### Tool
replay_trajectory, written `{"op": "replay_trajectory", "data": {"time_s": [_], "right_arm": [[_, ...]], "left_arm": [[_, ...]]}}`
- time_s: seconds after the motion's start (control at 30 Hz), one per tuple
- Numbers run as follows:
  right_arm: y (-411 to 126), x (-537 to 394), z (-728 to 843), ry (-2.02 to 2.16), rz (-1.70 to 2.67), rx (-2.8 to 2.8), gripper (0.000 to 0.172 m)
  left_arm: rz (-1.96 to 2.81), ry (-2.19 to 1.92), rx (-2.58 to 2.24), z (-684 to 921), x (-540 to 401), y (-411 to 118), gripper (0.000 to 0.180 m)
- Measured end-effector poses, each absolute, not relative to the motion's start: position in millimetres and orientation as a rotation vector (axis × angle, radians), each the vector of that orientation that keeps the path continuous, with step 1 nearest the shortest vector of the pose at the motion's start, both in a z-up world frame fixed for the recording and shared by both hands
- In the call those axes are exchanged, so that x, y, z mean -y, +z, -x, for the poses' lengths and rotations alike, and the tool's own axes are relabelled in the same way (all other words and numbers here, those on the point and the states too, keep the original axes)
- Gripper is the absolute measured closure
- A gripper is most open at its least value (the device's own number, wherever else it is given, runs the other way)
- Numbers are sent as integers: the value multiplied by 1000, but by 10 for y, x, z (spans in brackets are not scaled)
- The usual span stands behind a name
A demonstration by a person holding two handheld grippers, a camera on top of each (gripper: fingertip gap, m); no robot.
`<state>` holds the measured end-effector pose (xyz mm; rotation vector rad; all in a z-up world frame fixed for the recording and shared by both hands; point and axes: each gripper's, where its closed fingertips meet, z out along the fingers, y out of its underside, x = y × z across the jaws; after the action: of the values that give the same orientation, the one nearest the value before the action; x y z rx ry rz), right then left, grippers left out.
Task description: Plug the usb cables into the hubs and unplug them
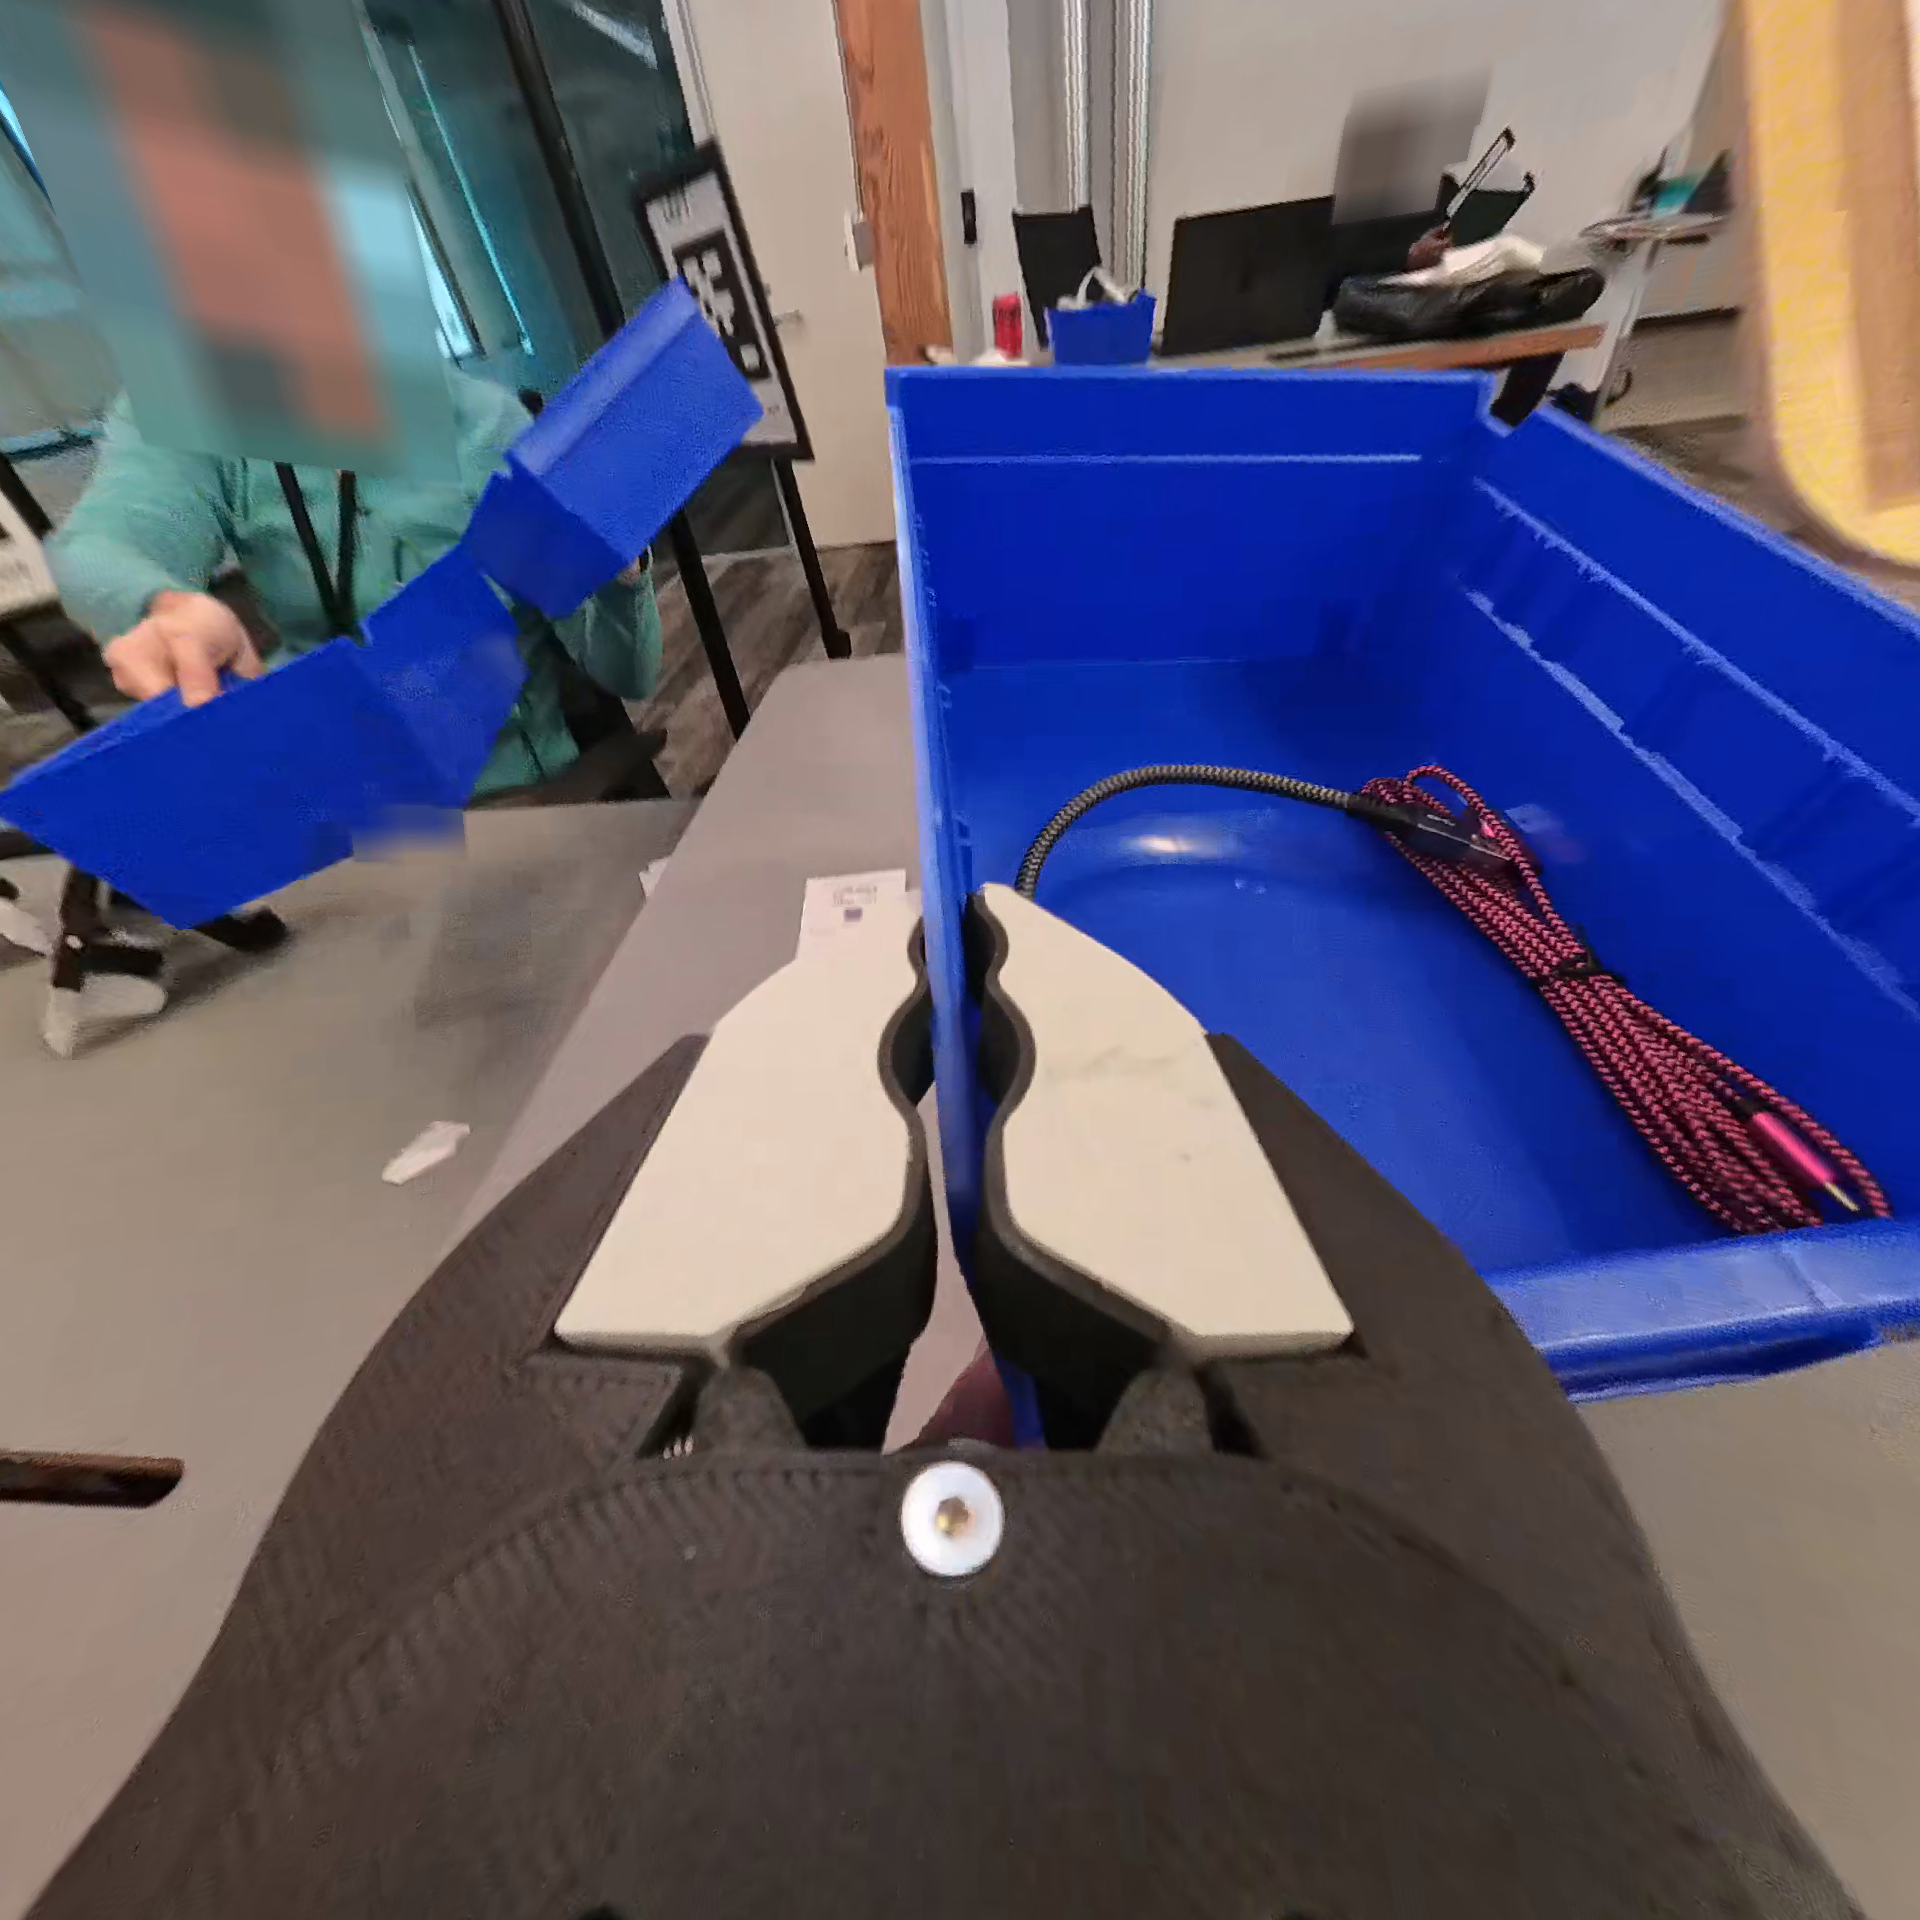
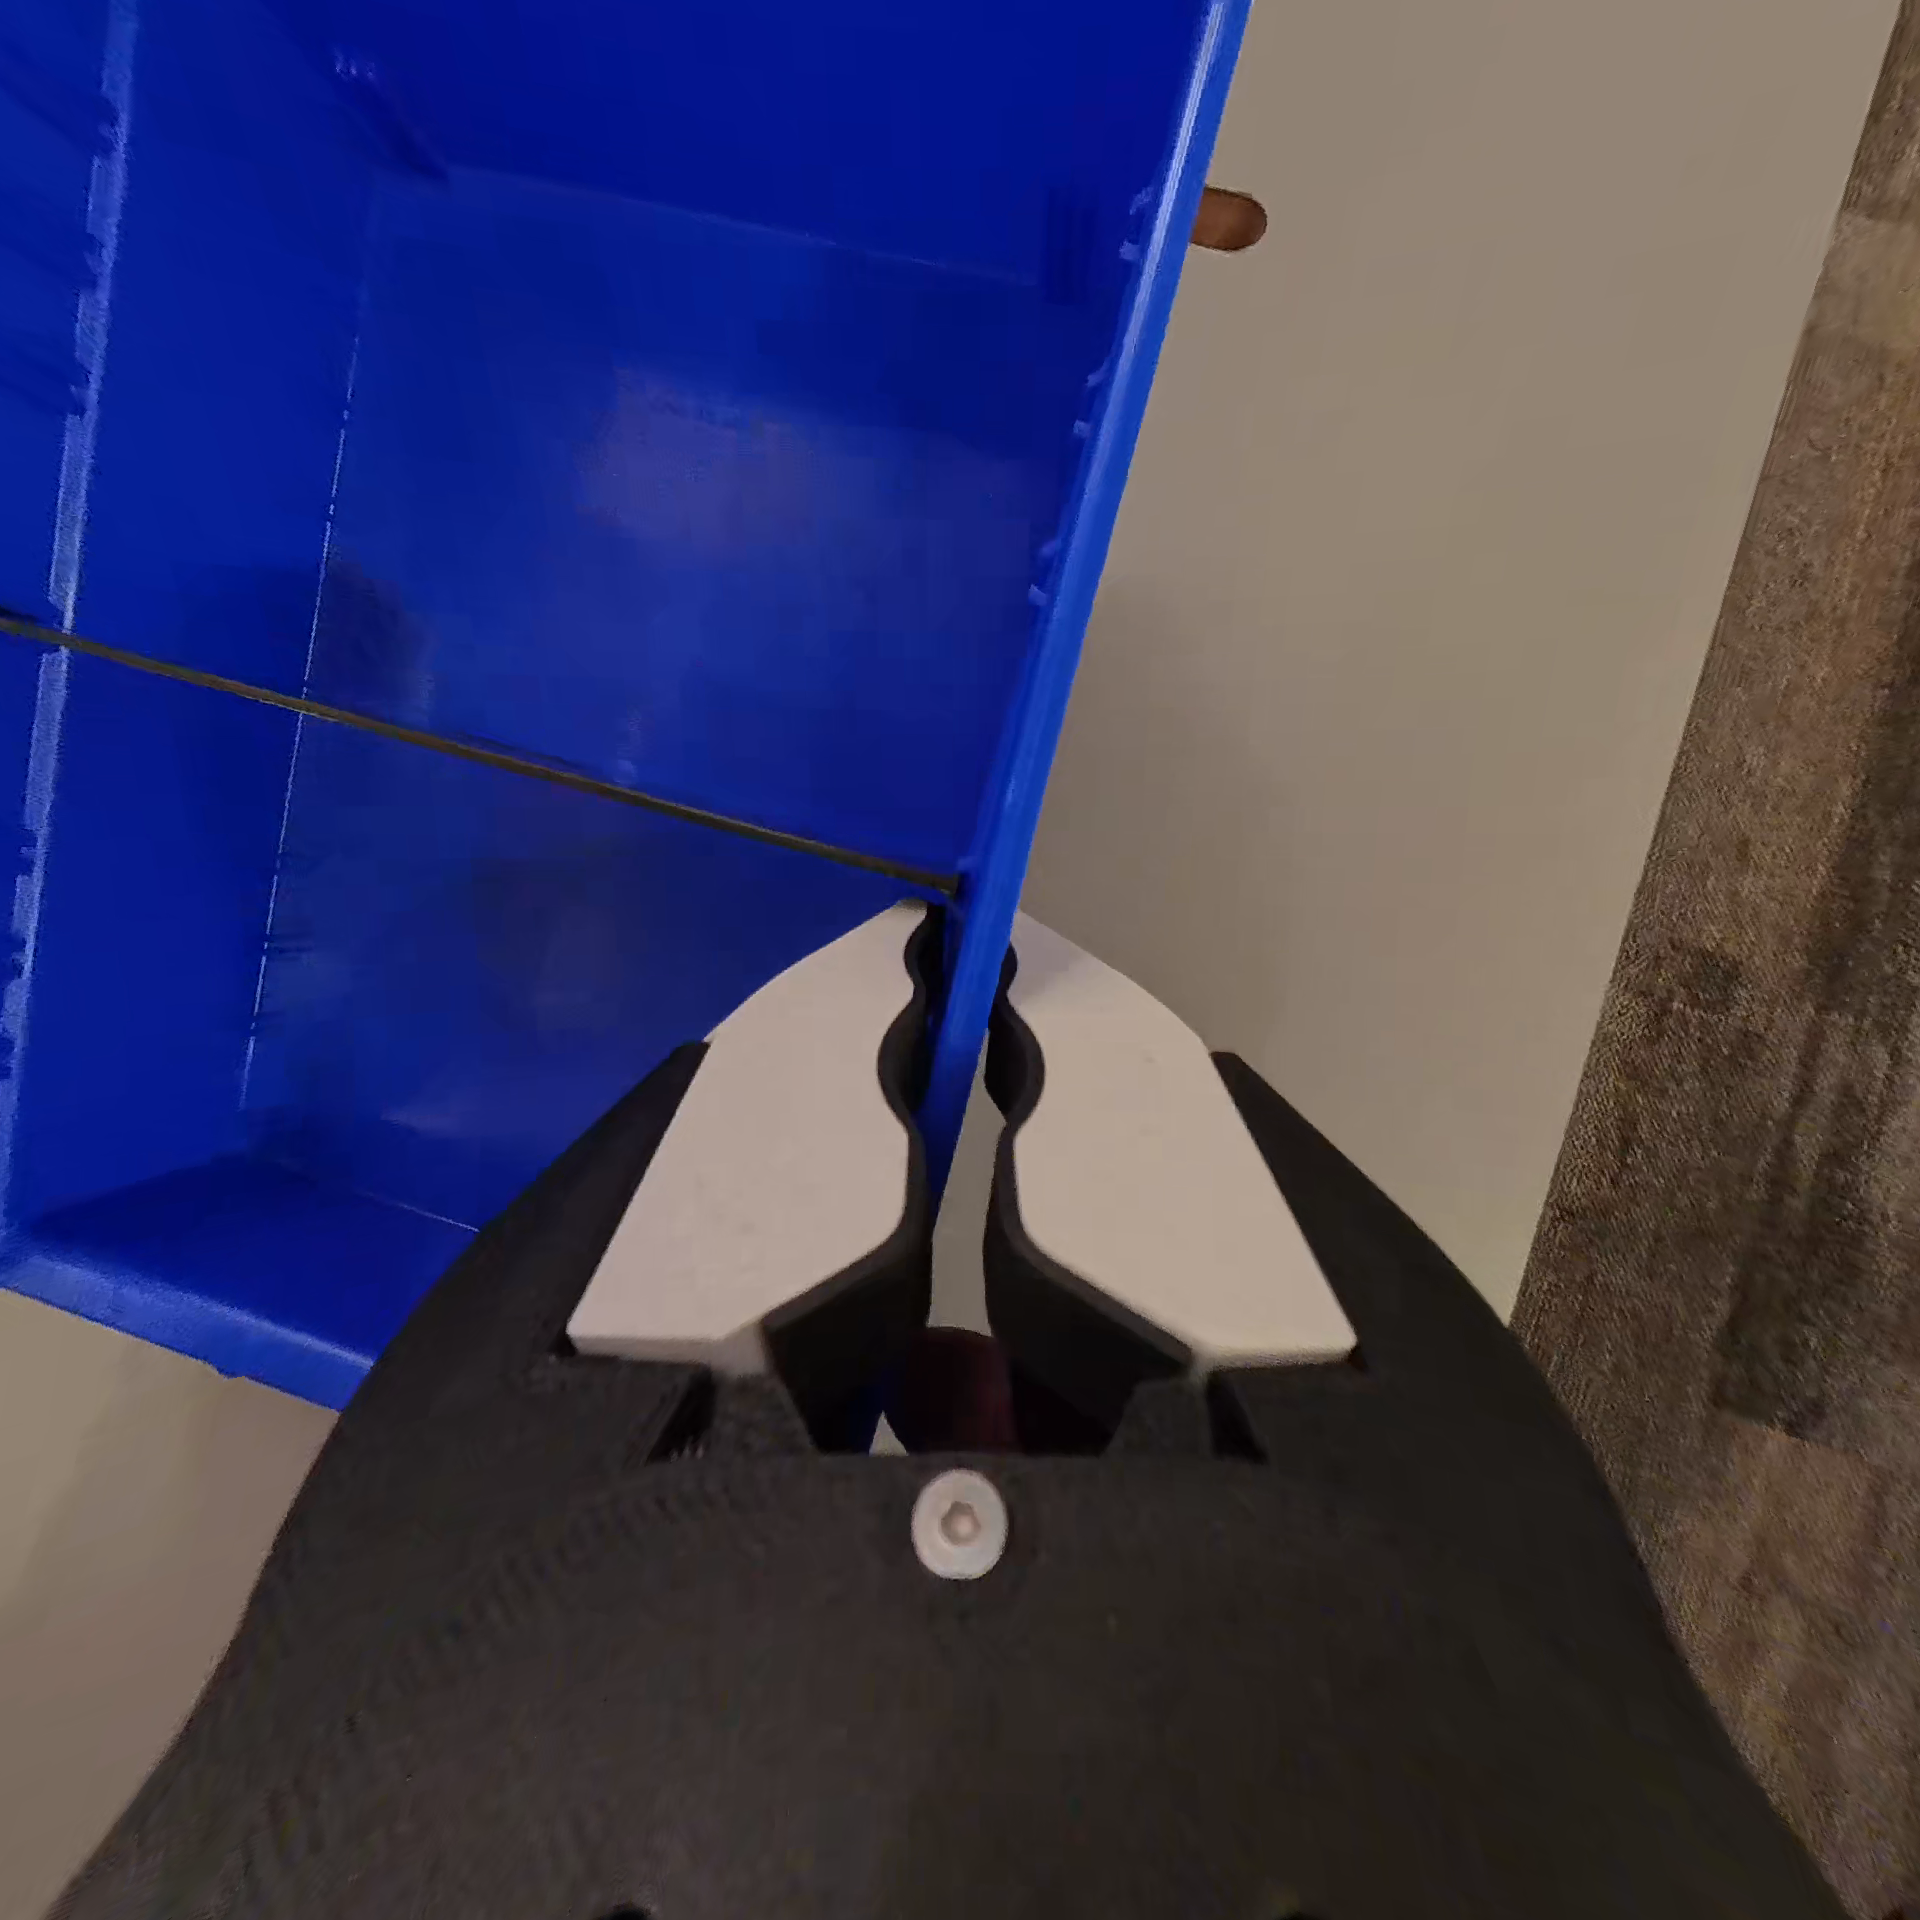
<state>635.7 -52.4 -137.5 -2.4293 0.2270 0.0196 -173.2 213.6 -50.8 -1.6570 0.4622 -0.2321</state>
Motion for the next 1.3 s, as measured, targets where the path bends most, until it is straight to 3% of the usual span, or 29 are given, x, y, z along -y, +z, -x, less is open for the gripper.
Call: {"op": "replay_trajectory", "data": {"time_s": [0.5,0.63,0.73,0.87,1.0,1.03,1.3], "right_arm": [[-1529,375,-6533,43,2500,-298,161],[-1387,376,-6597,-3,2398,-292,122],[-1021,493,-6723,-229,2276,-273,116],[-366,624,-6236,-454,2100,-72,122],[58,520,-4879,-391,1915,276,139],[100,490,-4501,-367,1869,362,145],[-9,490,-1763,-30,1487,860,171]], "left_arm": [[1862,-283,-506,1502,-2817,-1214,178],[1883,-352,-516,1417,-2817,-1276,172],[1822,-292,-503,1532,-2732,-1153,150],[1671,-43,-479,1896,-2317,-662,151],[1567,203,-486,2050,-1698,-406,171],[1553,231,-510,2005,-1550,-422,180],[1571,368,-668,1690,-818,-842,180]]}}
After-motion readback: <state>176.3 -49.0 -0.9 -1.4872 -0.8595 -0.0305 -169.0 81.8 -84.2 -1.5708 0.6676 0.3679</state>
